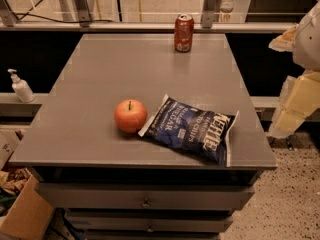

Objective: Pick apple

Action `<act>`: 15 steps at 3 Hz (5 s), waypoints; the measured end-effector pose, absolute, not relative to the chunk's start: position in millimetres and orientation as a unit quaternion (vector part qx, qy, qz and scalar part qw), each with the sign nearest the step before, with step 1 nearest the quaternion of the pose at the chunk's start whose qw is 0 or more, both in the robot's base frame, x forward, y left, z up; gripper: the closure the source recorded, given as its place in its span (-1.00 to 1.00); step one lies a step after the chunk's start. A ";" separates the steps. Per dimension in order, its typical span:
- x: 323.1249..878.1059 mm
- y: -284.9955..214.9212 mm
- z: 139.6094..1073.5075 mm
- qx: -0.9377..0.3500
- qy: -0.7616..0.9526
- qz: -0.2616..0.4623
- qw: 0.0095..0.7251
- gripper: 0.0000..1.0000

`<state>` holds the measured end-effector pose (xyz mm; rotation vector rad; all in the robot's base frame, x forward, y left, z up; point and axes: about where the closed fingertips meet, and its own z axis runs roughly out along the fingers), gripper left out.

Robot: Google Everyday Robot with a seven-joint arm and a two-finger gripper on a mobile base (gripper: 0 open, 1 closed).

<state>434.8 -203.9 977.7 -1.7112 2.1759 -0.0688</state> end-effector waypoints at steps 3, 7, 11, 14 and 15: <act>423.7 -117.0 965.4 -0.615 0.745 0.055 0.254 -1.00; 426.0 -16.8 938.9 -0.596 0.741 0.126 0.282 -1.00; 483.1 62.0 862.3 -0.589 0.732 0.153 0.307 -1.00; 507.9 73.3 831.9 -0.576 0.738 0.170 0.308 -0.17; 510.4 72.9 831.4 -0.568 0.741 0.181 0.309 0.28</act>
Offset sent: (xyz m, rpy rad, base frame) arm -0.0146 0.0875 -0.0135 0.2438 -0.0151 0.0913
